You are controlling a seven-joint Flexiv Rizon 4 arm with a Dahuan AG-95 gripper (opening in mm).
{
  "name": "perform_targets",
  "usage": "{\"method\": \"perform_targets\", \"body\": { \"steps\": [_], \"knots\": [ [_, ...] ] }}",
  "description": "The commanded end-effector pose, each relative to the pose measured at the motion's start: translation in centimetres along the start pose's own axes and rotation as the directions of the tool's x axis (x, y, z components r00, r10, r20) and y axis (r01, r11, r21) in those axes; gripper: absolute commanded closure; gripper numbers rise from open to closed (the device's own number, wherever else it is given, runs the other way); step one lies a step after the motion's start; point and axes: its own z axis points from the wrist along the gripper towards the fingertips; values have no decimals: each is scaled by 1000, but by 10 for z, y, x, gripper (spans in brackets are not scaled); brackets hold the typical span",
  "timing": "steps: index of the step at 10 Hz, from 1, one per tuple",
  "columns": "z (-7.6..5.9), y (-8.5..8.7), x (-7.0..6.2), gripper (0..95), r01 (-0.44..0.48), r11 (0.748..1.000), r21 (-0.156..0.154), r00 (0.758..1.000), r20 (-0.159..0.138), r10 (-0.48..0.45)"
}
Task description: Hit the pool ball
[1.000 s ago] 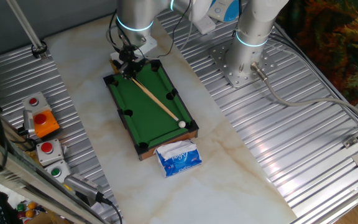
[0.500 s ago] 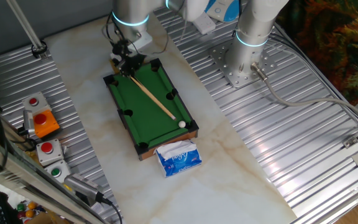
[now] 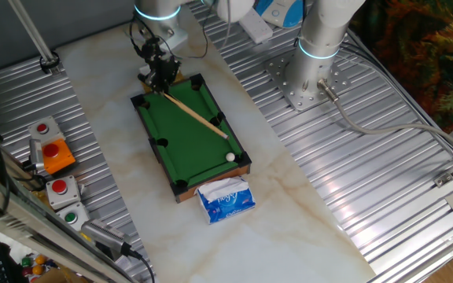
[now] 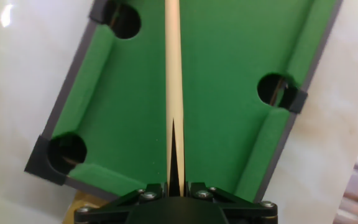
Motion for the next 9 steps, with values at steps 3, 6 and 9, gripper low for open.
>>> {"method": "perform_targets", "body": {
  "steps": [3,6,9],
  "knots": [
    [16,3,-9,950,57,998,18,998,18,-57],
    [22,6,-10,950,65,996,67,997,38,-68],
    [2,6,-13,760,177,975,137,975,-162,-155]
  ]
}}
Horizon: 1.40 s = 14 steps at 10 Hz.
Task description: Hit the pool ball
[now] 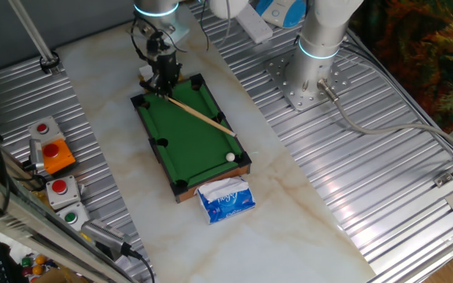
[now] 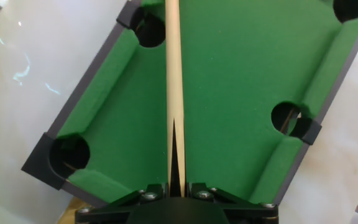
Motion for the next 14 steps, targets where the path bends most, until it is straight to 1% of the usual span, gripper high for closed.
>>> {"method": "perform_targets", "body": {
  "steps": [1,2,4,5,6,8,9,10,11,12,13,14],
  "knots": [
    [-21,0,-5,570,107,994,9,971,-216,-103],
    [-27,-1,-6,0,99,995,-29,970,-220,-102],
    [-33,-2,-7,0,87,996,-36,972,-217,-92],
    [-35,-3,-8,0,83,996,-44,972,-214,-91],
    [-39,-8,-8,0,82,996,-47,973,-213,-90],
    [-49,-29,-4,0,29,998,-64,978,-206,-41],
    [-60,-59,-2,0,-34,996,-86,978,-207,15],
    [-69,-82,-2,0,-36,995,-98,977,-213,15],
    [-76,-100,-1,0,-45,993,-109,976,-216,20],
    [-83,-122,-1,0,-58,991,-117,976,-218,31],
    [-85,-131,-3,0,-91,989,-120,973,-222,63],
    [-85,-137,-4,0,-182,976,-120,961,-233,151]
  ]
}}
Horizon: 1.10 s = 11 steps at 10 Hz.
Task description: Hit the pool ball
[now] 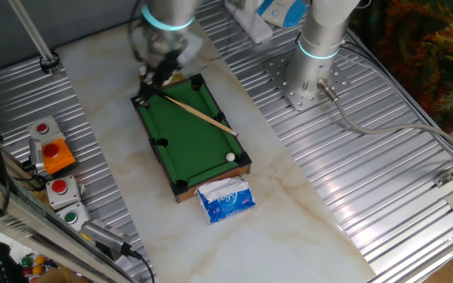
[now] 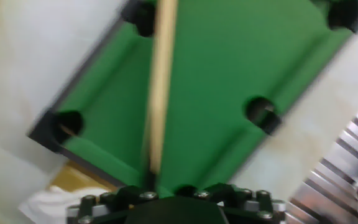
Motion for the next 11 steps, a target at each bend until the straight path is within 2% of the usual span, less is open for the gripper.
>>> {"method": "perform_targets", "body": {
  "steps": [1,2,3,4,6,7,8,9,10,11],
  "knots": [
    [-12,-23,2,0,-268,961,-64,961,58,272],
    [-12,-23,2,0,-388,918,-82,919,44,393],
    [-12,-23,3,0,-554,824,-116,829,8,559],
    [-12,-23,3,0,-657,741,-140,749,-11,662],
    [-12,-23,3,0,-818,543,-192,561,-50,827],
    [-12,-23,3,0,-918,339,-207,364,-94,927],
    [-11,-23,3,0,-964,167,-207,192,-108,975],
    [-11,-23,3,0,-976,42,-212,67,-111,992],
    [-11,-23,3,0,-967,-95,-238,-70,-113,991],
    [-11,-23,3,190,-942,-214,-258,-186,-126,974]
  ]
}}
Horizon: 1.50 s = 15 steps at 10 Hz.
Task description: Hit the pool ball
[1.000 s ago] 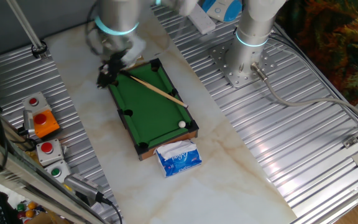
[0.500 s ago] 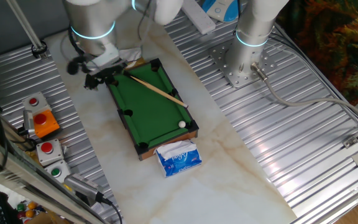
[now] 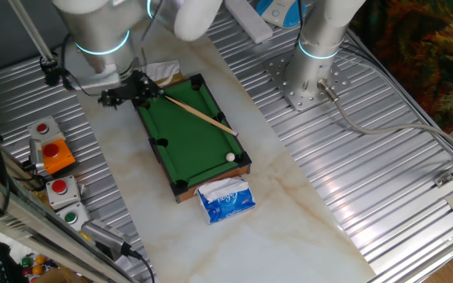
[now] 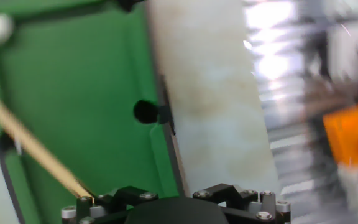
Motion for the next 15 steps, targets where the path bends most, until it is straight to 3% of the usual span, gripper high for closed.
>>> {"method": "perform_targets", "body": {
  "steps": [1,2,8,11,15],
  "knots": [
    [-1,-1,-3,190,-797,573,-190,581,16,814],
    [-1,-1,-3,190,-822,524,-221,535,12,845],
    [2,0,1,190,-786,586,-194,594,24,804],
    [7,3,6,190,-783,591,-193,597,31,801],
    [9,3,6,190,-793,577,-196,583,32,812]
  ]
}}
